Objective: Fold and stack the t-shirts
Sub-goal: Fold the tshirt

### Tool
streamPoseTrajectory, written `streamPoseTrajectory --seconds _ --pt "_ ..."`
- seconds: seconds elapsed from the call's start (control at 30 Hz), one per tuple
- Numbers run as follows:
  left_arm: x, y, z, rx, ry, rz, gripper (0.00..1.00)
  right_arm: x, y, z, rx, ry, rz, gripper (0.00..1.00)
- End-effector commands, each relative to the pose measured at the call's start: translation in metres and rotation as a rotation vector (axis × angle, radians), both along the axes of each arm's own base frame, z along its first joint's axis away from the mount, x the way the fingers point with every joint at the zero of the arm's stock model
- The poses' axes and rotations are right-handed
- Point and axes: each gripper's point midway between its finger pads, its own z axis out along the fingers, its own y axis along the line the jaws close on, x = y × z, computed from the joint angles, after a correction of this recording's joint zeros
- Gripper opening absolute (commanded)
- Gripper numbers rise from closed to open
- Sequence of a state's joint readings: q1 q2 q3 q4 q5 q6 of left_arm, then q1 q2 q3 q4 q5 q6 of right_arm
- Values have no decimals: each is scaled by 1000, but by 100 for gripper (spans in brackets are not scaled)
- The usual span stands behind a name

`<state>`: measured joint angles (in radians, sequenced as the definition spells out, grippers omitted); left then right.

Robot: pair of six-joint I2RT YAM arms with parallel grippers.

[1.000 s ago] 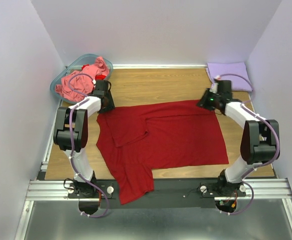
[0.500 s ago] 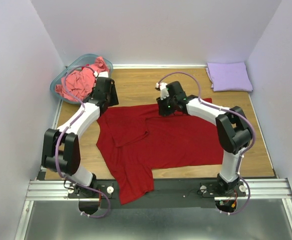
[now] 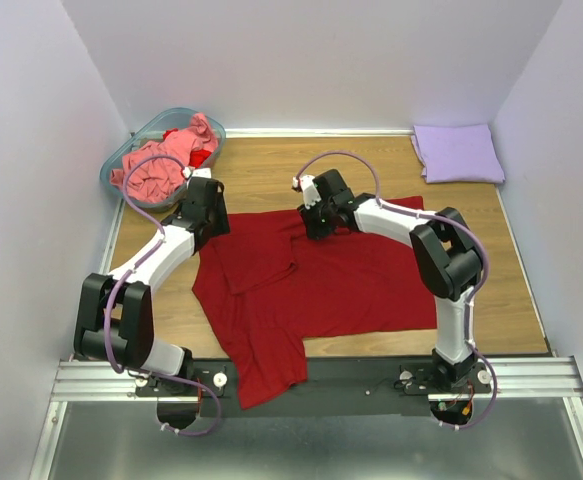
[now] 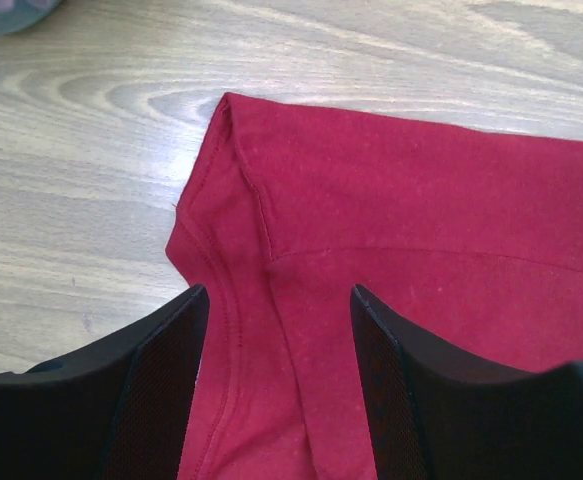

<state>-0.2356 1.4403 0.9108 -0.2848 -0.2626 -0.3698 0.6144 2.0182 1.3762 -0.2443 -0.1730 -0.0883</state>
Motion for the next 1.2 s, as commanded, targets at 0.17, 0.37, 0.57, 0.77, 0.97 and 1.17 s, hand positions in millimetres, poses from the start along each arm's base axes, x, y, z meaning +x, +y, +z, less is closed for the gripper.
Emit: streamPoseTrajectory --seconds 0.17,0.37,0.57,0.77,0.97,1.17 --pt "8 6 10 24 -36 22 66 9 2 -9 -50 -14 17 34" --pt "9 5 8 24 -32 21 66 10 5 -7 -41 -19 28 33" --pt "9 5 6 25 -25 19 66 9 8 -11 -35 -5 36 25" --pt "9 5 6 27 -23 18 66 8 10 -7 -25 -7 40 4" --pt "9 5 6 28 -23 17 66 3 7 7 -11 -14 35 0" --pt "9 5 6 27 -23 16 66 -6 6 14 1 -5 35 0"
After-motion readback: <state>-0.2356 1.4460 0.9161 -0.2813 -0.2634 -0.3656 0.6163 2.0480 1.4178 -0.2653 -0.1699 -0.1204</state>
